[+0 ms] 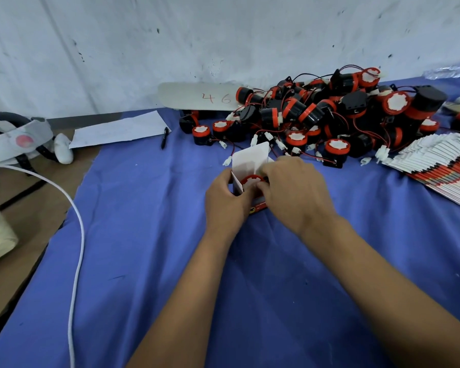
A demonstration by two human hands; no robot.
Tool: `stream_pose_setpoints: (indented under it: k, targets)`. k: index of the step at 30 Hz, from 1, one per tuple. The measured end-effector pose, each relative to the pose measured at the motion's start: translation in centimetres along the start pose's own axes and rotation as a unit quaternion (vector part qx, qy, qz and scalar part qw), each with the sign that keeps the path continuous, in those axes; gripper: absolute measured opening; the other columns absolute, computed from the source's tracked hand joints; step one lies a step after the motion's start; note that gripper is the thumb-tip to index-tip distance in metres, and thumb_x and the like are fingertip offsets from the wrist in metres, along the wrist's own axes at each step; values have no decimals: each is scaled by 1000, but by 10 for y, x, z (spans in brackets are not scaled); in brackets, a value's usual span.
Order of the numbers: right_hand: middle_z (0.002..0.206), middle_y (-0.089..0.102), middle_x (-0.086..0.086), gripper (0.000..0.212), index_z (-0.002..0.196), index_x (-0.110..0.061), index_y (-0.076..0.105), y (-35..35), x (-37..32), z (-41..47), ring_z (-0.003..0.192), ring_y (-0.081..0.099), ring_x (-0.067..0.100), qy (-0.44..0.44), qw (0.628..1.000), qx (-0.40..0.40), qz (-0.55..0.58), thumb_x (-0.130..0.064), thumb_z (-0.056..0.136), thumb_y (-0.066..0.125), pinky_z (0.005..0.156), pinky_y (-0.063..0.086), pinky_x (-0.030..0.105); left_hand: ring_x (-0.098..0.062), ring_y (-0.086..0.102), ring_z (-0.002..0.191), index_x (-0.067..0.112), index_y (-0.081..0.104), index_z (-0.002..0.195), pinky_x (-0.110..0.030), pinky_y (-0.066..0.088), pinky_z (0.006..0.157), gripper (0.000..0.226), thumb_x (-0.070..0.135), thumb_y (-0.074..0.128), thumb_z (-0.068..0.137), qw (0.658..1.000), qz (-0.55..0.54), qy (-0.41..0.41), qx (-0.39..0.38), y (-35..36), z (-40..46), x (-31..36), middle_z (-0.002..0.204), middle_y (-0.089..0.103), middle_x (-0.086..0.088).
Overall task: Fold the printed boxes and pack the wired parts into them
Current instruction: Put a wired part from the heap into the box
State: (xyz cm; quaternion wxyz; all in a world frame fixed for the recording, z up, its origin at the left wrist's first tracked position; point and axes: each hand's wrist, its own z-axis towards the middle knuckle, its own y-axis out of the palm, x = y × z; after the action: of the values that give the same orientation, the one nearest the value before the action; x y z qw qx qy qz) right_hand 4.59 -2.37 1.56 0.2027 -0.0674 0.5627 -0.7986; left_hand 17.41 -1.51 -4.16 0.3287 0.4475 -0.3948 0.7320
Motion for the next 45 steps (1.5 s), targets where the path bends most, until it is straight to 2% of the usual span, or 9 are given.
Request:
stream_pose_setpoints:
  k: [6, 10, 15, 19, 26, 34, 39, 42, 45]
  targets:
    - [85, 52, 9, 35, 80, -15, 44, 3, -1, 14, 74, 51, 27, 15, 999, -33, 17, -42, 100, 55, 58, 39, 35, -30, 67, 79, 7, 70, 105, -50, 56, 75, 15, 14, 69, 92, 999, 2, 7, -31, -3, 0, 1, 92, 74, -8]
    - [75, 43, 2, 41, 74, -17, 40, -1, -3, 24, 63, 43, 19, 40, 997, -53, 26, -42, 89, 68, 51, 31, 30, -12, 54, 61, 17, 73, 106, -25, 51, 61, 27, 1, 67, 85, 994, -45, 9, -94, -10, -2, 7, 89, 74, -4]
    - [69, 38, 1, 46, 62, -20, 37, -4, 0, 38, 74, 49, 25, 34, 994, -106, 15, -40, 81, 74, 48, 27, 27, -9, 60, 73, 14, 65, 121, -22, 52, 71, 48, 1, 80, 77, 980, -42, 8, -193, -21, 2, 6, 97, 72, -5]
    - [68, 42, 1, 47, 65, -18, 36, 3, -4, 44, 66, 48, 21, 37, 991, -130, 6, -39, 79, 76, 48, 30, 28, -17, 65, 93, 15, 62, 122, -18, 51, 72, 54, 11, 89, 75, 988, 57, 7, -143, -13, 2, 7, 105, 72, 1]
    - [69, 41, 1, 52, 63, -18, 38, -1, -1, 40, 58, 40, 16, 71, 991, -112, -2, -45, 73, 81, 46, 26, 26, -4, 64, 78, 20, 63, 123, -18, 51, 70, 56, 8, 89, 75, 986, 46, 18, -159, -19, 6, 4, 106, 72, 2]
    - [74, 45, -1, 39, 81, -19, 50, -16, -3, 42, 71, 51, 19, 59, 987, -132, -62, -49, 79, 75, 50, 31, 27, -11, 66, 71, 43, 25, 149, -22, 53, 68, 100, 10, 85, 77, 978, 70, 100, -169, -22, 6, -5, 110, 68, 1]
    - [69, 44, -5, 23, 81, -20, 60, -9, -2, 40, 69, 50, 18, 40, 993, -89, -61, -40, 87, 69, 46, 25, 26, -25, 63, 91, 37, 32, 148, -43, 58, 65, 89, 10, 80, 77, 949, 197, 221, -106, -12, -5, 4, 149, 35, 1]
    - [68, 43, -4, 35, 70, -20, 50, -10, 3, 42, 64, 46, 17, 35, 991, -108, -64, -43, 87, 70, 48, 28, 27, -25, 58, 76, 33, 47, 131, -38, 52, 53, 67, 11, 78, 75, 931, 281, 225, -63, -7, -11, 13, 151, 31, -1]
    - [70, 41, -3, 29, 85, -17, 49, -17, 6, 43, 73, 51, 21, 40, 987, -143, -68, -37, 86, 70, 58, 42, 33, -29, 60, 86, 31, 58, 119, -34, 43, 56, 45, 14, 73, 80, 919, 329, 201, -82, -3, -16, 15, 157, 28, -3]
